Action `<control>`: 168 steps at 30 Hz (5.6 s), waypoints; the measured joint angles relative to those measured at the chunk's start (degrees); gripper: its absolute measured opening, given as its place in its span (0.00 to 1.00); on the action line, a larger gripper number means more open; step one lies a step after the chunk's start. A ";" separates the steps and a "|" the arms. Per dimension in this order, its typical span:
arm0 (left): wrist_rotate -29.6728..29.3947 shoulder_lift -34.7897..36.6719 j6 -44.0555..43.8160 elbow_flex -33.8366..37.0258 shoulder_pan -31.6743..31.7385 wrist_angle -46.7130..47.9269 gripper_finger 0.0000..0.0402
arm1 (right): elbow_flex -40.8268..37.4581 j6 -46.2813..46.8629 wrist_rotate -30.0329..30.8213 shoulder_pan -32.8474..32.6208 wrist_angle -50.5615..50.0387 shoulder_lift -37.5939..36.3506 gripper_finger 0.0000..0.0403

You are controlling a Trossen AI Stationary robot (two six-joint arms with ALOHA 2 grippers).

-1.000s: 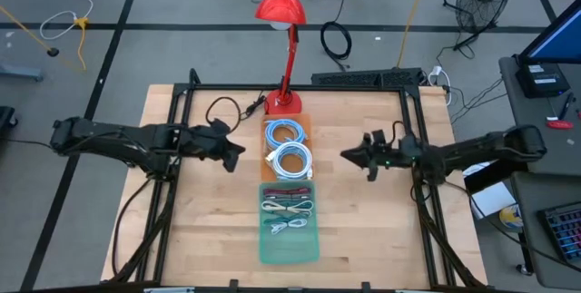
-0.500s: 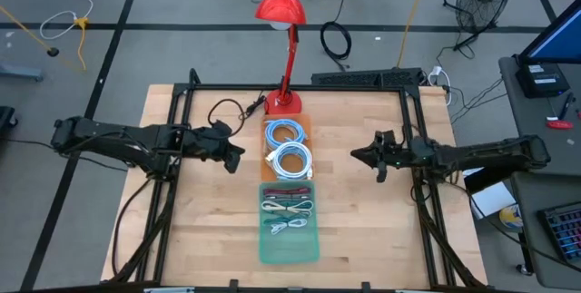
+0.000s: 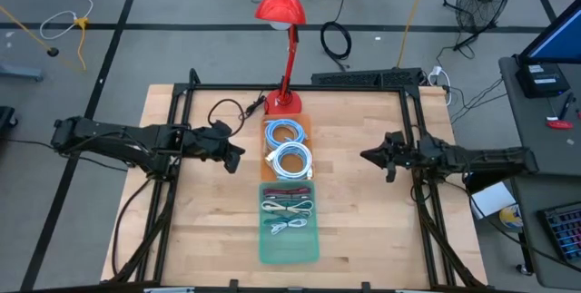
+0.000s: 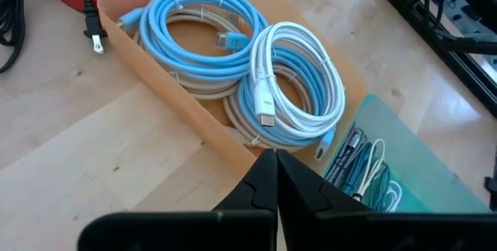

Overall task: Sort cables
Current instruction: Return to Home Position

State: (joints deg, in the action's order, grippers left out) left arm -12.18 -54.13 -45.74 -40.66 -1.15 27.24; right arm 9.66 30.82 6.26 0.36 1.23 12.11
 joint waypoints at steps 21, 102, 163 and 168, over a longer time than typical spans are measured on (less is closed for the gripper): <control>0.76 0.00 -1.39 0.00 -0.02 -0.15 0.00 | -8.62 -1.38 1.20 -0.07 1.08 -11.44 0.00; 9.52 46.45 45.68 39.71 9.35 -27.46 0.05 | -8.80 1.45 -0.31 -0.07 3.24 -11.44 0.00; 9.13 46.25 49.83 39.71 9.38 -27.54 0.05 | -8.80 -25.96 1.20 0.02 3.24 -11.44 0.00; 9.13 46.25 49.72 39.71 9.38 -27.54 0.05 | -8.79 -25.96 1.18 0.02 3.24 -11.44 0.00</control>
State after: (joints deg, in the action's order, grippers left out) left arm -3.05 -7.88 3.99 -0.95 8.23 -0.30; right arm 0.87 4.86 7.45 0.38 4.47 0.67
